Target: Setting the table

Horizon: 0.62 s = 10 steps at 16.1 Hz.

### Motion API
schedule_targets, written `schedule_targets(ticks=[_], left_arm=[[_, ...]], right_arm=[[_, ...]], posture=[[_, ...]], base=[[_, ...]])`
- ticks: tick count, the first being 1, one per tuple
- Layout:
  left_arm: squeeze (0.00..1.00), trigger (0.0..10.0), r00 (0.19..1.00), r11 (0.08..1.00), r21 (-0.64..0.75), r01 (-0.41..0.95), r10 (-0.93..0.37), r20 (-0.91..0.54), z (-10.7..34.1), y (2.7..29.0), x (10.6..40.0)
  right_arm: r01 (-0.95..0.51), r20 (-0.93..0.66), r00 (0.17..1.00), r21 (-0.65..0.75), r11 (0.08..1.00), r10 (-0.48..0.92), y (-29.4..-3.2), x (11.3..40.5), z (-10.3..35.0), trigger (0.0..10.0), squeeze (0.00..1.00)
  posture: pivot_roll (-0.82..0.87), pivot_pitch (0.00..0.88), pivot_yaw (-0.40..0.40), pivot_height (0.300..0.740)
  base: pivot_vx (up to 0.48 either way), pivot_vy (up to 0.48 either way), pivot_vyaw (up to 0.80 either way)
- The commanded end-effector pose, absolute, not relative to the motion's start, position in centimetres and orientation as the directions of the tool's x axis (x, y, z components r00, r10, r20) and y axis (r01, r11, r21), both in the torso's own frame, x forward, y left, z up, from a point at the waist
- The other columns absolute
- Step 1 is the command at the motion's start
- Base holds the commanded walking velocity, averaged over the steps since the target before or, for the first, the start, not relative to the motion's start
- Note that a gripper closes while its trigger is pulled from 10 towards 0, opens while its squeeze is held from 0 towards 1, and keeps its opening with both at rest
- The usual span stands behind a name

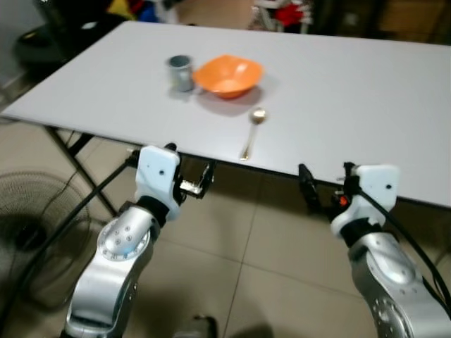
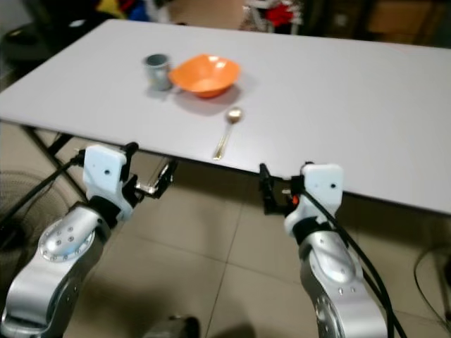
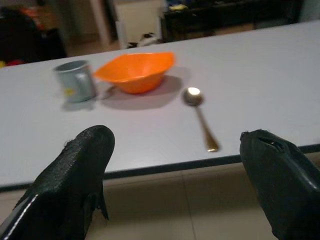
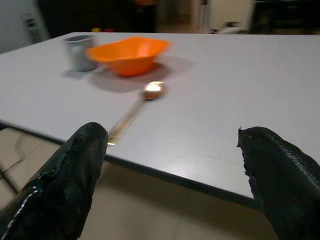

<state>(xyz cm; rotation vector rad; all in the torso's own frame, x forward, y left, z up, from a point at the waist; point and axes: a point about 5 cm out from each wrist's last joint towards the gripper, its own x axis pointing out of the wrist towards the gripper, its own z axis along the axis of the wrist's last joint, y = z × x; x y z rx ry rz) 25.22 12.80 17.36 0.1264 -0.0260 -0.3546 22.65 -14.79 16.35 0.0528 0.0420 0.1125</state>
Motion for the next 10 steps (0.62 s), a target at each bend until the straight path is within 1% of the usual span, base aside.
schedule_targets(ticks=[1, 7, 10], left_arm=[[0.71, 10.0, 0.944, 0.935, 0.135, 0.327, -0.329, -0.003, 17.24, 13.21, 25.14], [0.7, 10.0, 0.946, 0.938, 0.122, 0.323, -0.324, -0.013, 17.14, 13.32, 25.06], [0.64, 10.0, 0.946, 0.94, 0.114, 0.322, -0.322, -0.014, 17.17, 13.33, 25.07]], right_arm=[[-0.13, -0.045, 0.99, 0.06, 0.99, 0.133, -14.4, 22.59, 16.32, 10.0, 1.0], [-0.146, -0.047, 0.988, 0.06, 0.987, 0.149, -14.24, 22.58, 16.29, 10.0, 1.0], [-0.166, -0.051, 0.984, 0.062, 0.984, 0.169, -14.07, 22.56, 16.26, 10.0, 1.0]], posture=[[0.02, 0.084, 0.047, 0.74], [0.02, 0.086, 0.046, 0.74], [0.03, 0.087, 0.043, 0.74]], base=[[0.0, 0.0, 0.8], [0.0, 0.0, 0.8], [0.0, 0.0, 0.8]])
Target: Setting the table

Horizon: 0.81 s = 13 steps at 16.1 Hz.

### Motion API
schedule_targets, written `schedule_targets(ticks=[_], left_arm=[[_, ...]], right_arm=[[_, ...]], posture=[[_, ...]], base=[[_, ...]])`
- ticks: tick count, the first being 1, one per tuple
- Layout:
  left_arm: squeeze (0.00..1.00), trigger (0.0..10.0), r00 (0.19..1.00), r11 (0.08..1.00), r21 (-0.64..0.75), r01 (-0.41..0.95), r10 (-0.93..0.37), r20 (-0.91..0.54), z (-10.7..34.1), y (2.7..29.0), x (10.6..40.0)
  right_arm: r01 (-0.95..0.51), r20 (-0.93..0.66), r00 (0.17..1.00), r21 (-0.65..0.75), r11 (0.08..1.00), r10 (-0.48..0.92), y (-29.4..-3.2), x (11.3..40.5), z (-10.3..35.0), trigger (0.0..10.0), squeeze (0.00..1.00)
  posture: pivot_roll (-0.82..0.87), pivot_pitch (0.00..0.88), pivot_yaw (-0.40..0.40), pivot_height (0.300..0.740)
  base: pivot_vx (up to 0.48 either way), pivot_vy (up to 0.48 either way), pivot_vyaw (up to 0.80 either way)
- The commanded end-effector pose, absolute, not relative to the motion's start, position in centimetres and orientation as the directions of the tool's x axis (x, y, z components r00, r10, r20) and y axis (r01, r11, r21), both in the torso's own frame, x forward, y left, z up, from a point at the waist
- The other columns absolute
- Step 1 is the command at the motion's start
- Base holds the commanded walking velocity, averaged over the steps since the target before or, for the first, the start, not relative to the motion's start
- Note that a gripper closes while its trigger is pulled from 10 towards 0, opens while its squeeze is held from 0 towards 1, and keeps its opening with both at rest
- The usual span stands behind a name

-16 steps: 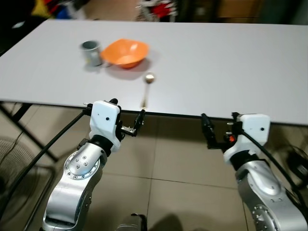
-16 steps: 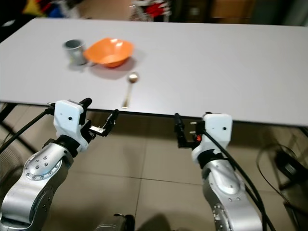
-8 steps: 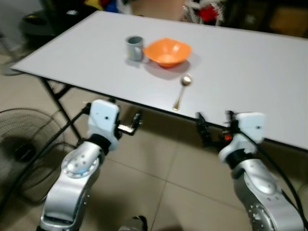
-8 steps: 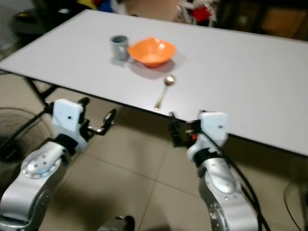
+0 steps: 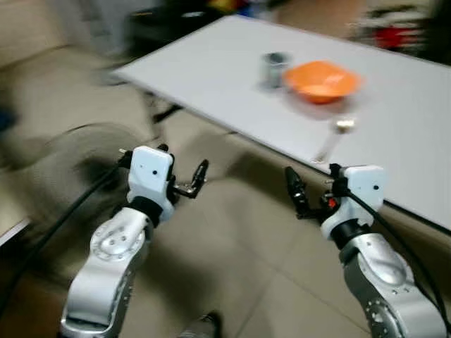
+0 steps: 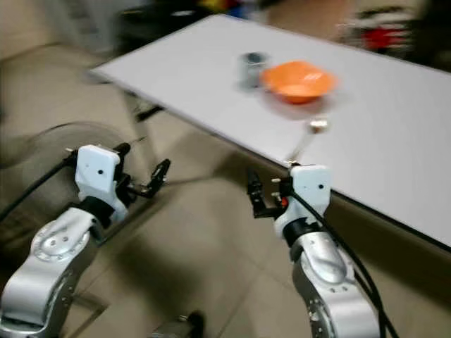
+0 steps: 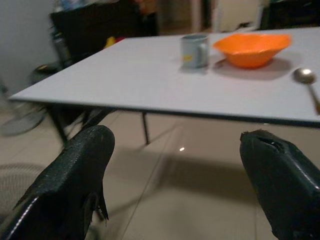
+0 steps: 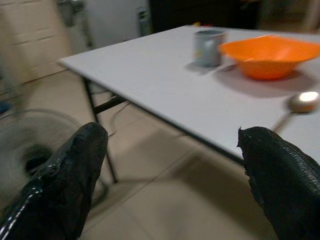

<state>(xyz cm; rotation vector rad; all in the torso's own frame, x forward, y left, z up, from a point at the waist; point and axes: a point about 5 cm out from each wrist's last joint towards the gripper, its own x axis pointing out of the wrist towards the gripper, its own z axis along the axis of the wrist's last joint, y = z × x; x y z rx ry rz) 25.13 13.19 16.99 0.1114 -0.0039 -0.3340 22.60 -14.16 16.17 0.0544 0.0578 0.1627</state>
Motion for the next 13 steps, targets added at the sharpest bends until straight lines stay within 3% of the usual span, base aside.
schedule_targets(ticks=[1, 13], left_arm=[[0.64, 10.0, 0.946, 0.939, 0.116, 0.322, -0.323, -0.015, 17.17, 13.32, 25.06], [0.45, 10.0, 0.949, 0.943, 0.11, 0.314, -0.313, -0.024, 17.14, 13.46, 24.9]], right_arm=[[-0.169, -0.052, 0.984, 0.063, 0.984, 0.173, -14.04, 22.56, 16.25, 10.0, 1.0], [-0.218, -0.061, 0.973, 0.071, 0.973, 0.222, -13.57, 22.5, 16.15, 10.0, 1.0]], posture=[[0.03, 0.087, 0.043, 0.74], [0.04, 0.09, 0.036, 0.74]], base=[[0.0, 0.0, 0.8], [0.0, 0.0, 0.8]])
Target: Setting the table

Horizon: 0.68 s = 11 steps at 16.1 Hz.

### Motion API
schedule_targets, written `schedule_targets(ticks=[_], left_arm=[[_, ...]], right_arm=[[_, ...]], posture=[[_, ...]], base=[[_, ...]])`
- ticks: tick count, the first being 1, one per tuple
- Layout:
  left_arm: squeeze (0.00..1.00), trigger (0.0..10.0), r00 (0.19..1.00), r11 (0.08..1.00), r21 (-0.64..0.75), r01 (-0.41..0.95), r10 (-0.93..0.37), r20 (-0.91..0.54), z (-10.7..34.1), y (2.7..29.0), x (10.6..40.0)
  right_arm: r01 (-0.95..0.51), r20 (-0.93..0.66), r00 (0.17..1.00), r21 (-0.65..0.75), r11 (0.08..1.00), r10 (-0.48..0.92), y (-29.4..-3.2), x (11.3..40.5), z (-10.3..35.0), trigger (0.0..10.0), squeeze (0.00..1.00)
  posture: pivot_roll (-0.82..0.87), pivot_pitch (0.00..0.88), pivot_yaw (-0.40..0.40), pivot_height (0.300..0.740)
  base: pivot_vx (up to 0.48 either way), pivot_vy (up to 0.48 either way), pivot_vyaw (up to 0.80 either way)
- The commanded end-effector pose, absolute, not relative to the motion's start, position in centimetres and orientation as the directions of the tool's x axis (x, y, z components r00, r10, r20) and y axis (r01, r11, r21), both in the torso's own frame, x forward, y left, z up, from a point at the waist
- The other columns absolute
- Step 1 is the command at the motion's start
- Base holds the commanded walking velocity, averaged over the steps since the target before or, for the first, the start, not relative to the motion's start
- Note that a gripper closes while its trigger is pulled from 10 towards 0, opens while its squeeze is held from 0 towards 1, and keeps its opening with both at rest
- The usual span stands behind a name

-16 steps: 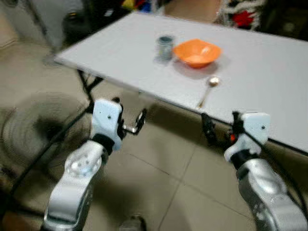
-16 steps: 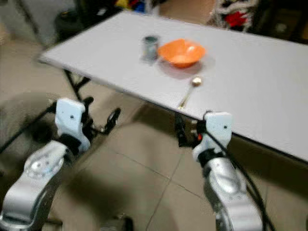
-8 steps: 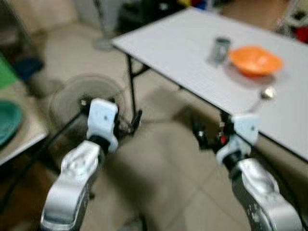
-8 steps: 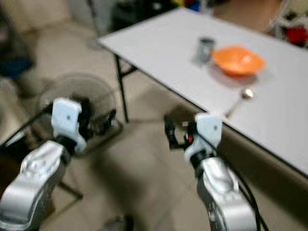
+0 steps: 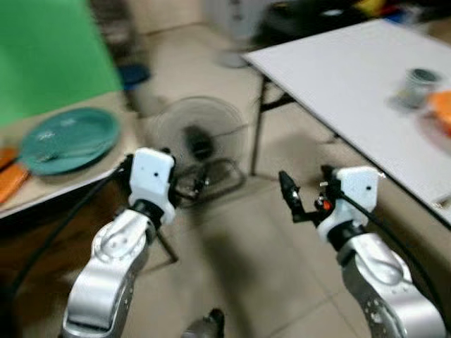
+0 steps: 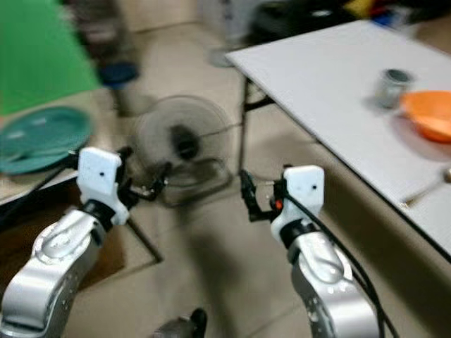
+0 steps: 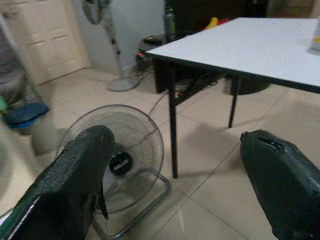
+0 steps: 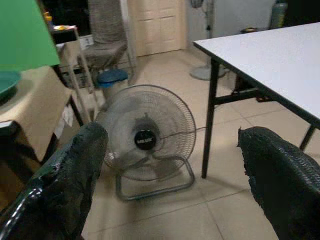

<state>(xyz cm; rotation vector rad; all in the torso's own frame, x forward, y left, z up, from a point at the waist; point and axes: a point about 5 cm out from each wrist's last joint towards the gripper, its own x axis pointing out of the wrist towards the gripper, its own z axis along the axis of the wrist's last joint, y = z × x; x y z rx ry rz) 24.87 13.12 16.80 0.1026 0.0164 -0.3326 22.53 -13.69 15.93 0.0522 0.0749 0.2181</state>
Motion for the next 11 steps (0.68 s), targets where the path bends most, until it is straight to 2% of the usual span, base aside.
schedule_targets(ticks=[1, 4, 6, 11], left_arm=[[0.43, 10.0, 0.949, 0.943, 0.11, 0.314, -0.313, -0.024, 17.16, 13.42, 24.92], [0.39, 10.0, 0.95, 0.944, 0.105, 0.312, -0.312, -0.021, 17.25, 13.45, 24.91], [0.33, 10.0, 0.951, 0.946, 0.104, 0.308, -0.307, -0.021, 17.28, 13.5, 24.91], [0.33, 10.0, 0.953, 0.946, 0.119, 0.301, -0.303, -0.003, 17.45, 13.58, 24.85]], right_arm=[[-0.217, -0.062, 0.973, 0.072, 0.974, 0.221, -13.64, 22.55, 16.16, 10.0, 1.0], [-0.222, -0.063, 0.972, 0.075, 0.972, 0.227, -13.56, 22.49, 16.15, 10.0, 1.0], [-0.225, -0.063, 0.971, 0.075, 0.971, 0.23, -13.54, 22.46, 16.14, 10.0, 1.0], [-0.232, -0.063, 0.969, 0.077, 0.97, 0.237, -13.5, 22.45, 16.14, 10.0, 1.0]], posture=[[0.04, 0.09, 0.036, 0.74], [0.04, 0.091, 0.036, 0.74], [0.04, 0.092, 0.035, 0.74], [0.04, 0.091, 0.032, 0.74]], base=[[0.0, 0.0, 0.8], [0.0, 0.0, 0.8], [0.0, 0.0, 0.8], [0.0, 0.0, 0.8]])
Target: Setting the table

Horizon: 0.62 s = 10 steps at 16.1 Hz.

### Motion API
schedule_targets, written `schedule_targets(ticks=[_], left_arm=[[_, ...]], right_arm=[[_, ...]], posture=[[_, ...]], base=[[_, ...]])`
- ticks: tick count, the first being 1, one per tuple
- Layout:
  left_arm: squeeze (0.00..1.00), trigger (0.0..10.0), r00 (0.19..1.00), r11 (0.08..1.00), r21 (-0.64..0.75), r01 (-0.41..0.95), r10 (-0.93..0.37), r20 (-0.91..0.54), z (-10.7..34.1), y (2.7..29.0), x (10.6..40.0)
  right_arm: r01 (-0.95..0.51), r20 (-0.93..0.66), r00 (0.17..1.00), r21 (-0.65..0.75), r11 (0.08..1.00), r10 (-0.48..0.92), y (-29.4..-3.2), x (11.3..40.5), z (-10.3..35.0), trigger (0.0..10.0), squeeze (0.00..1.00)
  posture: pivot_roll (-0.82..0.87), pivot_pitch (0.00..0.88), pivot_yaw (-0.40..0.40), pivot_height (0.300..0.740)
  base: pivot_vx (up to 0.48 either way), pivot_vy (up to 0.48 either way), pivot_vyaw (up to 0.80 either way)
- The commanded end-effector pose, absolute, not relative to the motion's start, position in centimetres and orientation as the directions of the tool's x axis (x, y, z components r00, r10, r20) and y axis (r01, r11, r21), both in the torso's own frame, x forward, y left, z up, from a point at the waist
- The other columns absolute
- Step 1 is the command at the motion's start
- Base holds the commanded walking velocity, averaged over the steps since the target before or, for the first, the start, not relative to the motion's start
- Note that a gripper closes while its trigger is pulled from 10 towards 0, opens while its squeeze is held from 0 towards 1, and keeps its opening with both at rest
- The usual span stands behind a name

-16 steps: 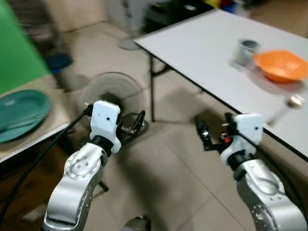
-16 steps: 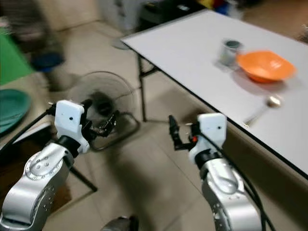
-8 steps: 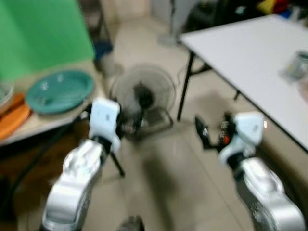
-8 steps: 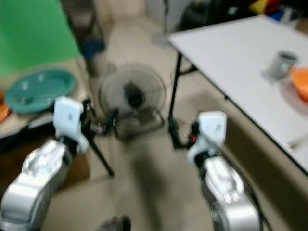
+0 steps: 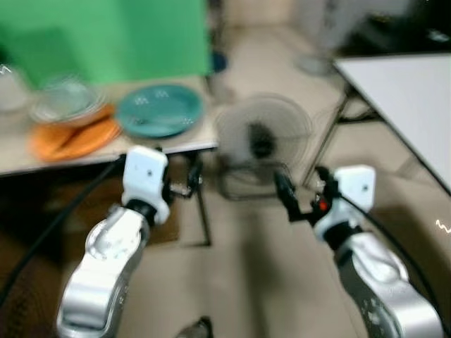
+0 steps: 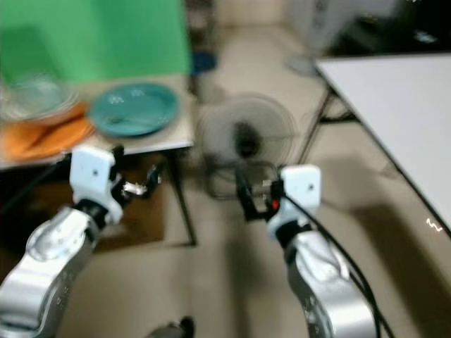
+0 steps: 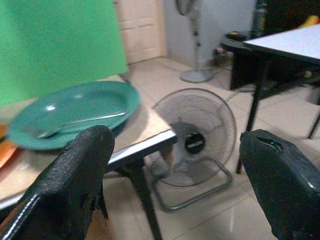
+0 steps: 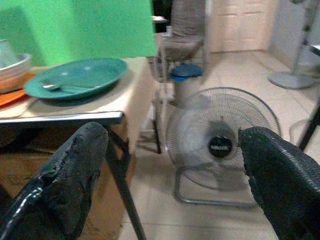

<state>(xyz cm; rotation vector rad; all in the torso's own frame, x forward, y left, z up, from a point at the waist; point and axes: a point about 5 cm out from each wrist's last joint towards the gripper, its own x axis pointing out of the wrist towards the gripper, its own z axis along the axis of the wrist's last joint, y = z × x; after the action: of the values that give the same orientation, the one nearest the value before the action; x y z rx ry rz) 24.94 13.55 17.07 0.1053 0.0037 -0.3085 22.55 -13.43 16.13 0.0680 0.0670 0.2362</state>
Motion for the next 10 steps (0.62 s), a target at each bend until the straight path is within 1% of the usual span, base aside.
schedule_targets(ticks=[1, 3, 5, 6, 9, 10], left_arm=[[0.32, 10.0, 0.953, 0.947, 0.117, 0.299, -0.301, 0.001, 17.52, 13.61, 24.88], [0.32, 10.0, 0.954, 0.947, 0.12, 0.298, -0.3, 0.003, 17.6, 13.68, 24.93], [0.35, 10.0, 0.951, 0.946, 0.103, 0.307, -0.309, 0.006, 17.62, 13.69, 24.93], [0.37, 10.0, 0.951, 0.945, 0.106, 0.308, -0.311, 0.01, 17.67, 13.7, 24.91], [0.36, 10.0, 0.949, 0.944, 0.107, 0.311, -0.315, 0.017, 17.77, 13.74, 24.82], [0.37, 10.0, 0.948, 0.944, 0.104, 0.314, -0.318, 0.02, 17.83, 13.79, 24.79]], right_arm=[[-0.231, -0.063, 0.97, 0.077, 0.97, 0.236, -13.51, 22.45, 16.14, 10.0, 1.0], [-0.229, -0.061, 0.97, 0.078, 0.97, 0.234, -13.52, 22.45, 16.15, 10.0, 1.0], [-0.228, -0.061, 0.97, 0.081, 0.97, 0.233, -13.47, 22.44, 16.11, 10.0, 1.0], [-0.228, -0.062, 0.97, 0.087, 0.97, 0.234, -13.48, 22.45, 16.07, 10.0, 1.0], [-0.234, -0.069, 0.968, 0.099, 0.967, 0.241, -13.45, 22.46, 15.95, 10.0, 1.0], [-0.256, -0.075, 0.962, 0.087, 0.963, 0.263, -13.26, 22.43, 15.89, 10.0, 1.0]], posture=[[0.04, 0.088, 0.032, 0.74], [0.04, 0.088, 0.032, 0.74], [0.04, 0.085, 0.034, 0.74], [0.04, 0.081, 0.033, 0.74], [0.05, 0.077, 0.029, 0.74], [0.05, 0.075, 0.029, 0.74]], base=[[0.0, 0.0, 0.8], [0.0, 0.0, 0.8], [0.0, 0.0, 0.8], [0.0, 0.0, 0.0], [0.0, 0.0, 0.0], [0.244, 0.0, 0.0]])
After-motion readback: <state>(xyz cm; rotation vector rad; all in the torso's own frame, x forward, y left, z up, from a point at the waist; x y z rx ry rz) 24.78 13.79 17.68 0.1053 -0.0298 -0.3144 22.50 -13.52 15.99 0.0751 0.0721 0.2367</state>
